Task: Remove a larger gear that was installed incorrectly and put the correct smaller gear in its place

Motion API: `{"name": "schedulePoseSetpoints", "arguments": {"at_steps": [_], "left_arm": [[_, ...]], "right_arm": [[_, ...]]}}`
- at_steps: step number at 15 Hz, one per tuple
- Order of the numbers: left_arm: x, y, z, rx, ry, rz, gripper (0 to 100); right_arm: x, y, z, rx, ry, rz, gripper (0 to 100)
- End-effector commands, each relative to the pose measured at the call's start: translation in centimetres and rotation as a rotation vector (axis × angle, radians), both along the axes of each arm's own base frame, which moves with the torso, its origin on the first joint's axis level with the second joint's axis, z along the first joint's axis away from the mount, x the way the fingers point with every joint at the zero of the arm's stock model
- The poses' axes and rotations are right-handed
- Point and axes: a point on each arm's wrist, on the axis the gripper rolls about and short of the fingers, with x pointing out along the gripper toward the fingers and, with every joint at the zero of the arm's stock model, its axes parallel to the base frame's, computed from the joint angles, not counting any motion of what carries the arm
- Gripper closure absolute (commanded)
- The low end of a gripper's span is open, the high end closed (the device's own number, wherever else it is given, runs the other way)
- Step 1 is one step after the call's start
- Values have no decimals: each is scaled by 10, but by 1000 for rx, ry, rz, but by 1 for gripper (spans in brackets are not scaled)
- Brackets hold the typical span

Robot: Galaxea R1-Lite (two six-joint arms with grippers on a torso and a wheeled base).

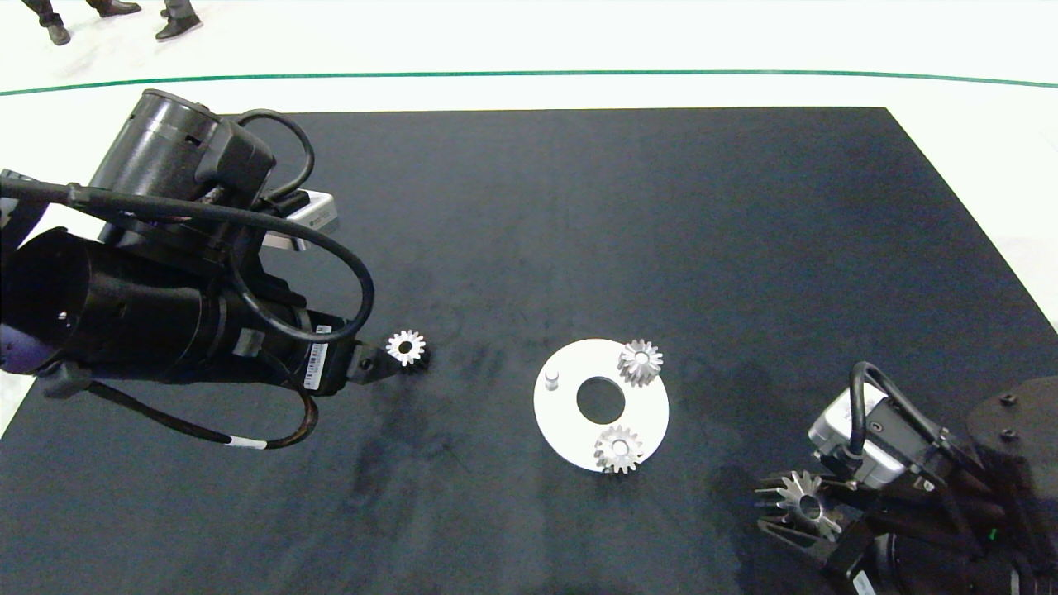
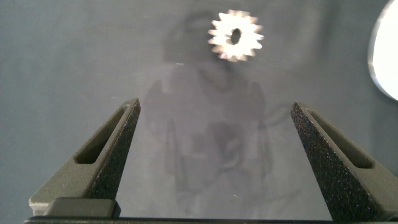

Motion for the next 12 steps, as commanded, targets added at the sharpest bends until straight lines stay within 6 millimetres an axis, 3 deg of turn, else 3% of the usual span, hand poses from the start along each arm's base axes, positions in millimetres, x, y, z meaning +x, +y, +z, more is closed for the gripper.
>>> {"name": "schedulePoseSetpoints", "arguments": {"at_steps": [1,8,9,12], "left_arm": [[5,14,1,-2,-5,64,0],[1,16,-1,3,-5,63,0],[1,15,0,5,-5,58,0],[12,0,-11,21,19,16,0]], "right_arm": [[2,0,-8,-30,27,-5,0],[4,0,-6,26,4,8,0],[-1,-4,7,75,-62,18,0],[-47,-46,81,244,-381,66,0]]}}
